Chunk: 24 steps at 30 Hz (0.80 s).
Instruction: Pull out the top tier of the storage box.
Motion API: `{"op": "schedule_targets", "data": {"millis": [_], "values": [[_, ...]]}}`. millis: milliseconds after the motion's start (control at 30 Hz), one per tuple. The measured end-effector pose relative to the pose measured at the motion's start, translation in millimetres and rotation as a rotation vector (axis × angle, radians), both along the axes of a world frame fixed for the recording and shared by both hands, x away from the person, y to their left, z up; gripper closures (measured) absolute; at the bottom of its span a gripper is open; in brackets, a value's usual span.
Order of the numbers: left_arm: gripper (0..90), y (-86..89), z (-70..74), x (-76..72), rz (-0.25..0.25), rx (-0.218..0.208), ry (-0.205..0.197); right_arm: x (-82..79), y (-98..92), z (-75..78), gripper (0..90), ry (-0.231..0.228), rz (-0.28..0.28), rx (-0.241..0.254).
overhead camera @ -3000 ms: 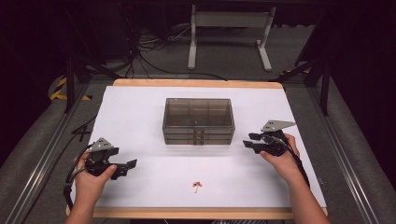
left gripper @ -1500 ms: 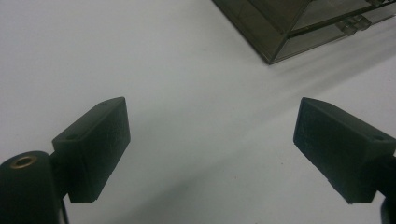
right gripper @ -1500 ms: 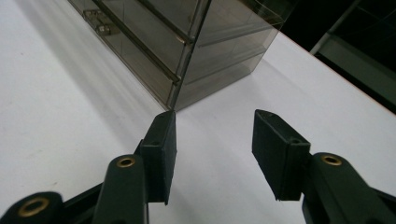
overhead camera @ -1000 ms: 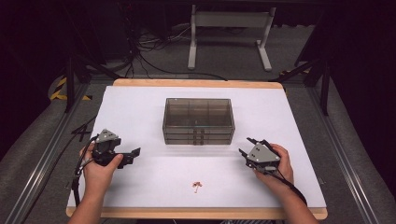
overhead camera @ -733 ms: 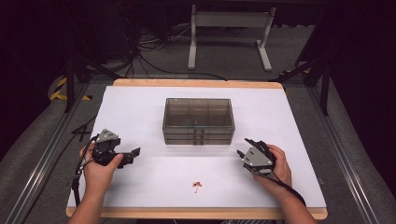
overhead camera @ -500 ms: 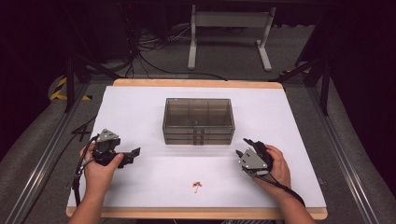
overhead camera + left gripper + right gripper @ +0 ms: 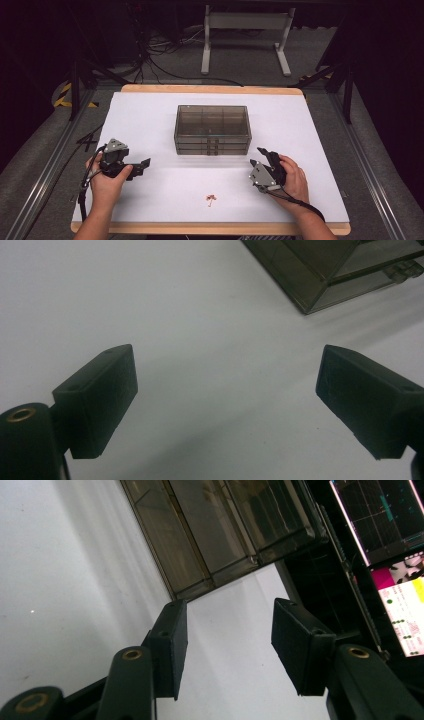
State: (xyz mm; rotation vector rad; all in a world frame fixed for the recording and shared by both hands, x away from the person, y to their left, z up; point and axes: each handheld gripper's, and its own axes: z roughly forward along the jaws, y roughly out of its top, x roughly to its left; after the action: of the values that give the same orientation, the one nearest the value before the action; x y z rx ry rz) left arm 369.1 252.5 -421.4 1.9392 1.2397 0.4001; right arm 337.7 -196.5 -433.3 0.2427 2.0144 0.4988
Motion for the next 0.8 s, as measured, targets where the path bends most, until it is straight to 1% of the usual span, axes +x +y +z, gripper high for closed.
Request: {"op": "schedule_targets", "data": {"millis": [100,133,200,267,367,467,500,567,600,700,733,767,800], "values": [[10.5,0.8,0.7,-0.2,-0.001,-0.002,0.003,-0.2,5.2,0.0,50.2,0.002,0.002,-0.023],[10.5,1.1,0.7,0.2,-0.001,-0.001,0.0,-0.9,7.2,0.3,51.0,-0.007,0.005,-0.043],[10.5,1.0,0.4,0.9,0.003,-0.001,-0.003,-1.4,8.5,0.0,51.1,-0.009,0.009,-0.046],[10.5,0.7,-0.3,2.0,0.0,0.007,0.001,-2.6,13.0,-0.2,51.6,-0.028,0.013,-0.074],[10.5,-1.8,-1.6,2.7,-0.003,0.008,0.0,-3.3,19.2,1.2,52.7,-0.049,0.022,-0.109],[10.5,-3.2,-2.1,2.5,-0.01,0.011,0.008,-3.5,24.7,2.9,53.1,-0.062,0.025,-0.132],[10.4,-3.0,-2.4,2.4,-0.012,0.021,0.007,-3.5,26.1,3.2,53.4,-0.064,0.029,-0.135],[10.4,-3.3,-3.0,1.9,-0.013,0.022,0.009,-2.5,29.2,3.8,54.5,-0.071,0.028,-0.164],[10.4,-3.3,-3.0,1.9,-0.013,0.022,0.009,-2.5,29.2,3.8,54.5,-0.071,0.028,-0.164],[10.4,-4.0,-3.1,1.0,-0.014,0.024,0.012,-1.9,34.4,3.3,54.9,-0.084,0.033,-0.199],[10.4,-4.0,-3.1,1.0,-0.014,0.024,0.012,-1.9,34.4,3.3,54.9,-0.084,0.033,-0.199],[10.4,-4.2,-3.3,0.9,-0.015,0.022,0.012,-2.2,36.4,2.9,55.2,-0.091,0.032,-0.209],[10.4,-4.3,-3.4,0.7,-0.015,0.024,0.012,-2.6,41.1,2.6,55.6,-0.101,0.041,-0.232]]}}
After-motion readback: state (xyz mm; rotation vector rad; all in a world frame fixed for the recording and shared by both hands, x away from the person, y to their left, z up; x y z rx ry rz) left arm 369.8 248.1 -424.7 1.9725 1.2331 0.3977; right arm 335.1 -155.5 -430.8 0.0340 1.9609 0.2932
